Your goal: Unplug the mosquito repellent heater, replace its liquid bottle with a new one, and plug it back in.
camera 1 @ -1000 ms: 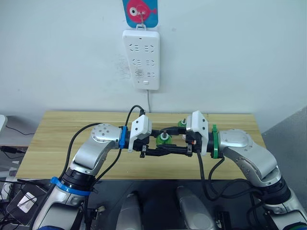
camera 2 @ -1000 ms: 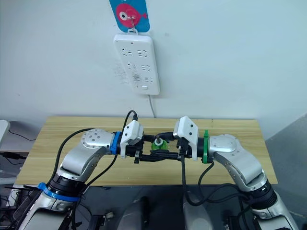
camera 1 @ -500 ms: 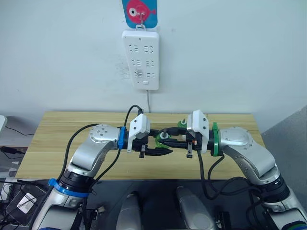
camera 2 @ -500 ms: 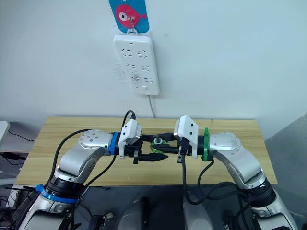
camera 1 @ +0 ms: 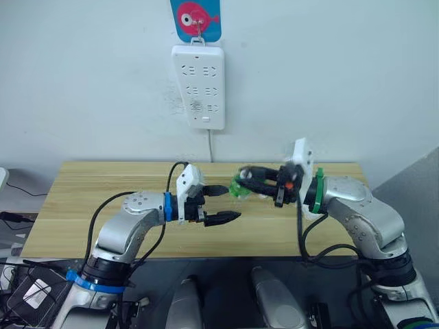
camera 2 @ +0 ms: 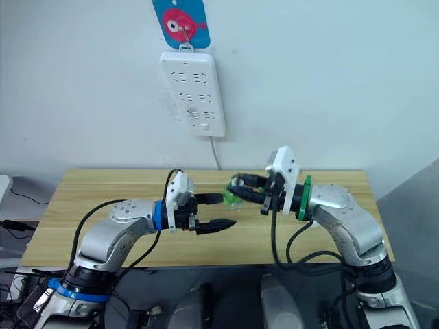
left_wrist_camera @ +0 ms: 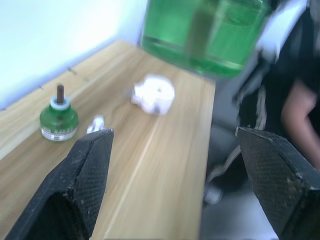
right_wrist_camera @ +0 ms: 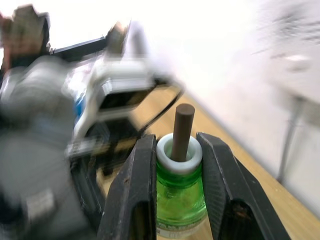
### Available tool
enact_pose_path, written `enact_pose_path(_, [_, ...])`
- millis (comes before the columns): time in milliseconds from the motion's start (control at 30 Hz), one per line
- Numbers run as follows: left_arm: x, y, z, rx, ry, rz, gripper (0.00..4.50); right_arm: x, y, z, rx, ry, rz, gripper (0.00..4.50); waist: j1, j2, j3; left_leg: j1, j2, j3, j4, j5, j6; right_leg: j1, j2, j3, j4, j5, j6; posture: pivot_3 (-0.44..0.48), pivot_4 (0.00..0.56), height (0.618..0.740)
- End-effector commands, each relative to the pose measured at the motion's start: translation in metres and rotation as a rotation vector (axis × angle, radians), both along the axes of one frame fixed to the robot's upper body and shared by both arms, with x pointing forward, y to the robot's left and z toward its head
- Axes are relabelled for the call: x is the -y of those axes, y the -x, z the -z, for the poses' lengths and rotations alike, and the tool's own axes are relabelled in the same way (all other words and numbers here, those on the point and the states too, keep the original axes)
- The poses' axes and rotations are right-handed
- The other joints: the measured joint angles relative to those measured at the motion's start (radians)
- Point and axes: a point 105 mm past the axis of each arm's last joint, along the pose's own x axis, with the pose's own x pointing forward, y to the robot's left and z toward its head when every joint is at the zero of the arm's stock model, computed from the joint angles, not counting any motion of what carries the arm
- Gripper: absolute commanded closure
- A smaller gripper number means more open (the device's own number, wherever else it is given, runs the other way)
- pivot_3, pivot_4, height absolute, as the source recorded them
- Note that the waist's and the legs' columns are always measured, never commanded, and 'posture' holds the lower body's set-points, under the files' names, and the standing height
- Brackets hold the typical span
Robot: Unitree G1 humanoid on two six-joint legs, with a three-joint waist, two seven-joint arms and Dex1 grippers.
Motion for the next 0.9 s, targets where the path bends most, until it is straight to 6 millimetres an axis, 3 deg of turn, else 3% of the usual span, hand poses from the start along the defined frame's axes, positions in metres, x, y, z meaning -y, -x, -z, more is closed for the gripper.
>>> enact_pose_path(33, [0.005, 0.012, -0.021, -0.058, 0.117, -0.008, 0.33, 0.011, 0.001, -0.011, -0.103, -0.138, 0.050, 3.68, -0.001, 0.000, 0.000, 0.000, 0.000, 0.000, 0.002, 0.000, 0.000, 0.000, 0.000, 0.000, 0.001, 0.000, 0.000, -0.218, 0.204, 0.736])
enact_pose_path(233, [0.011, 0.014, -0.042, -0.243, 0.382, -0.051, 0.33, 0.016, 0.002, -0.011, -0.331, -0.374, 0.074, 3.68, -0.004, 0.000, 0.000, 0.000, 0.000, 0.000, 0.010, 0.000, 0.000, 0.001, 0.002, 0.001, 0.004, -0.003, 0.004, -0.215, 0.208, 0.736])
enact_pose_path(433, [0.017, 0.011, -0.053, -0.377, 0.550, -0.045, 0.33, 0.015, 0.007, -0.019, -0.424, -0.465, 0.032, 3.68, -0.005, 0.000, -0.001, 0.000, 0.000, 0.003, 0.014, 0.000, 0.000, 0.002, 0.001, 0.005, 0.003, -0.003, 0.005, -0.220, 0.208, 0.736])
enact_pose_path(600, [0.018, 0.013, -0.068, -0.416, 0.635, -0.003, 0.33, 0.014, 0.010, -0.021, -0.463, -0.485, 0.018, 3.68, -0.005, 0.000, -0.001, 0.000, 0.000, 0.003, 0.013, 0.000, 0.000, 0.002, 0.002, 0.004, 0.003, -0.003, 0.005, -0.220, 0.207, 0.736])
enact_pose_path(900, [0.023, 0.011, -0.070, -0.461, 0.679, -0.014, 0.33, 0.010, 0.013, -0.025, -0.494, -0.499, -0.004, 3.68, -0.004, 0.000, -0.001, -0.001, 0.000, 0.003, 0.012, 0.000, 0.000, 0.001, 0.002, 0.004, 0.002, -0.003, 0.005, -0.217, 0.206, 0.736])
